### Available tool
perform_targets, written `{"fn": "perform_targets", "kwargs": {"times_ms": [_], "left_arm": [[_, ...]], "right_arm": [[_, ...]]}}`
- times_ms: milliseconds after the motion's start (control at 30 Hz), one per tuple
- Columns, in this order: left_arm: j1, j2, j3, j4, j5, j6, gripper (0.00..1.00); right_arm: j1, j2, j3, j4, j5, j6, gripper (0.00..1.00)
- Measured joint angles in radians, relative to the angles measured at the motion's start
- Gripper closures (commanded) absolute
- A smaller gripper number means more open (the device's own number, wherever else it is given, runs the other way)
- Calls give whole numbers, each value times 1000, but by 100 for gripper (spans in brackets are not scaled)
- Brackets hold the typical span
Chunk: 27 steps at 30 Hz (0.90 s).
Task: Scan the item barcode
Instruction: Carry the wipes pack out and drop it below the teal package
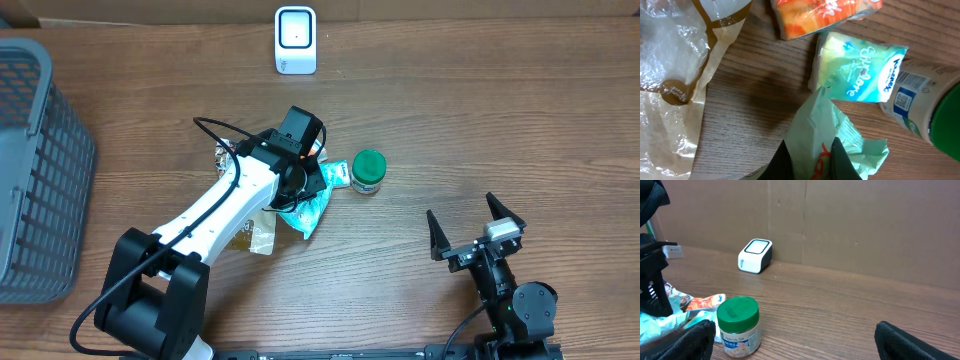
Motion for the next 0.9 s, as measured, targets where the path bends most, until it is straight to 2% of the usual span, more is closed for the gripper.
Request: {"fn": "perform_targets", "kwargs": {"times_ms": [567, 900], "left_arm": [[0, 4, 0, 5, -22, -19, 96], [-11, 80, -1, 15, -21, -49, 96]], "right_arm": [[0, 0, 0, 0, 0, 0, 0], [0, 0, 0, 0, 0, 0, 0]]}}
